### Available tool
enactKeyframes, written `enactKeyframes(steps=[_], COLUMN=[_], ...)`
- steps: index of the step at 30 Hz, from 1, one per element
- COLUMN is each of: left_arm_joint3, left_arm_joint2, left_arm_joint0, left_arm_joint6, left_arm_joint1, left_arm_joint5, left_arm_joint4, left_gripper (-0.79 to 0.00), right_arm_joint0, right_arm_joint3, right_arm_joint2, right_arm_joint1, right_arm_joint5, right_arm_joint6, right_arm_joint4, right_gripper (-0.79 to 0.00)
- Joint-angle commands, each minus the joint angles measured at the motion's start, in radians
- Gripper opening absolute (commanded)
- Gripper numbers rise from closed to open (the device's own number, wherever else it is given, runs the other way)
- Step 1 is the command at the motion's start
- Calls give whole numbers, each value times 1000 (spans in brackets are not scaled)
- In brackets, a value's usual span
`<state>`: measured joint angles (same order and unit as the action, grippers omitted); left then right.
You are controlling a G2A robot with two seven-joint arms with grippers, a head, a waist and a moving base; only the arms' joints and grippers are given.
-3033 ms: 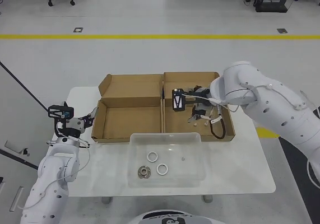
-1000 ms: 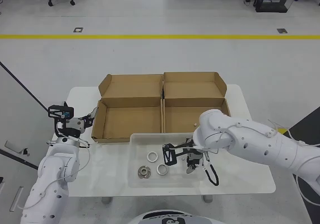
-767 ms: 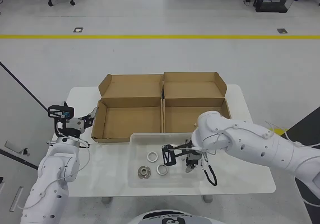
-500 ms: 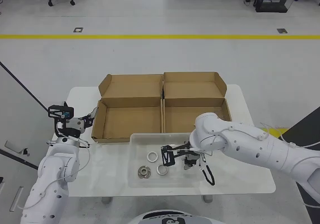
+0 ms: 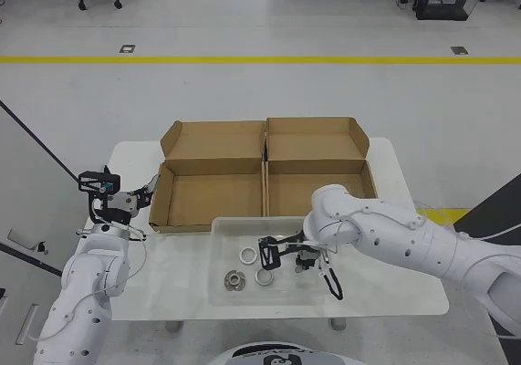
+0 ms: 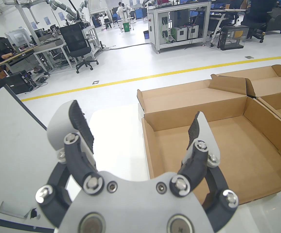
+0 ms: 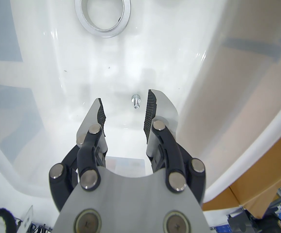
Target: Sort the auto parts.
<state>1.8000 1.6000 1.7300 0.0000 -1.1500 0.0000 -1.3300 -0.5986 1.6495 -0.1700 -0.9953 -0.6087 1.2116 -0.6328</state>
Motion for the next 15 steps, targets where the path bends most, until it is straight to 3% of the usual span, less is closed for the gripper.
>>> enactKeyframes(steps=[1,15], left_arm_joint3=[0,0], left_arm_joint2=[0,0], left_arm_joint0=[0,0], left_arm_joint6=[0,0], left_arm_joint1=[0,0], left_arm_joint5=[0,0], left_arm_joint4=[0,0], left_gripper=[0,0], right_arm_joint0=[-2,-15], right_arm_joint3=[-7,-43], right_arm_joint2=[0,0], right_arm_joint1=[-5,-18], right_arm_joint5=[0,-3], right_arm_joint6=[0,-3], right_arm_joint4=[-6,-30], right_gripper=[-397,-419])
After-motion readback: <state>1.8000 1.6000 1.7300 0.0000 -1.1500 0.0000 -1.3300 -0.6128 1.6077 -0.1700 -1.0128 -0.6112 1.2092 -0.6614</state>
